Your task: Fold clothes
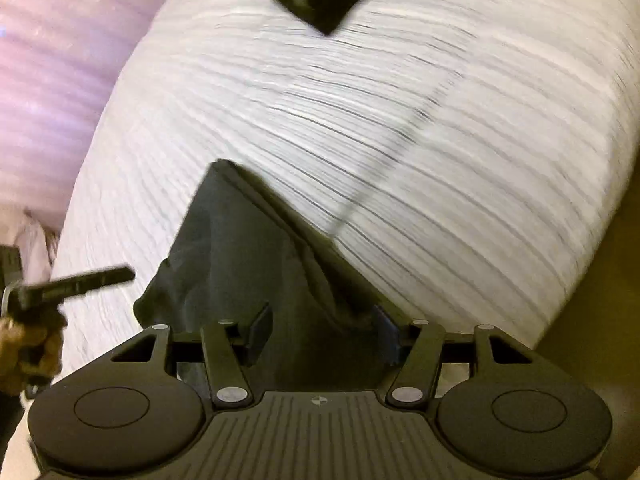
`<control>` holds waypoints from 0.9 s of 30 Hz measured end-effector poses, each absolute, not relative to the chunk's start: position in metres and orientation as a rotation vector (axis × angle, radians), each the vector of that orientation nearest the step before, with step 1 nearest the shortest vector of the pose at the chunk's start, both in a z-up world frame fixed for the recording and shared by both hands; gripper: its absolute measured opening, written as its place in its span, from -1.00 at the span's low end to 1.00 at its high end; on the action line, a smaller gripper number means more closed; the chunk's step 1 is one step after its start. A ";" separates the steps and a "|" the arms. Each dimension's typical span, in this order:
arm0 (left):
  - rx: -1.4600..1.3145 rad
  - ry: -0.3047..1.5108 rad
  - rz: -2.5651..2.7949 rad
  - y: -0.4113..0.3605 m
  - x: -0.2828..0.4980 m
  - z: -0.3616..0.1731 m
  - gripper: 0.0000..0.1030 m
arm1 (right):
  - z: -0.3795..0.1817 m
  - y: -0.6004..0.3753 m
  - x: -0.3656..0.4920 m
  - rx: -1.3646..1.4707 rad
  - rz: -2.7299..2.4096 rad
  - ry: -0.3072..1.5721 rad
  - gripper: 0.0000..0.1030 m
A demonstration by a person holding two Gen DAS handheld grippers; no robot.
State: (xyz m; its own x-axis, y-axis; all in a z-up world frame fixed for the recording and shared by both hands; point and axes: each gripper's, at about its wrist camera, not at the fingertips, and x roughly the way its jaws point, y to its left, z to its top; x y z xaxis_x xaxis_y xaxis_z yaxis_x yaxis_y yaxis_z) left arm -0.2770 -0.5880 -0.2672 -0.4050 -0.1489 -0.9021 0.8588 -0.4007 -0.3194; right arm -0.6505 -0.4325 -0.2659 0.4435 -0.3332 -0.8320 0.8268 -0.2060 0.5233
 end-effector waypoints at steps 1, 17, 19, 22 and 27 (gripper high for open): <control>1.063 1.112 -1.862 -0.576 -0.270 -0.264 -0.07 | -0.261 -0.435 -0.644 1.362 -1.133 0.477 0.14; 0.786 1.363 -1.773 -0.424 -0.248 -0.265 -0.01 | -0.205 -0.444 -0.584 1.110 -0.976 0.638 0.15; 0.740 1.390 -1.752 -0.416 -0.254 -0.264 -0.01 | -0.206 -0.461 -0.577 1.067 -0.911 0.687 0.15; 0.689 1.419 -1.703 -0.408 -0.269 -0.266 -0.01 | -0.210 -0.497 -0.563 0.952 -0.780 0.777 0.15; 0.565 1.483 -1.535 -0.385 -0.296 -0.274 0.02 | -0.234 -0.572 -0.526 0.699 -0.456 0.960 0.70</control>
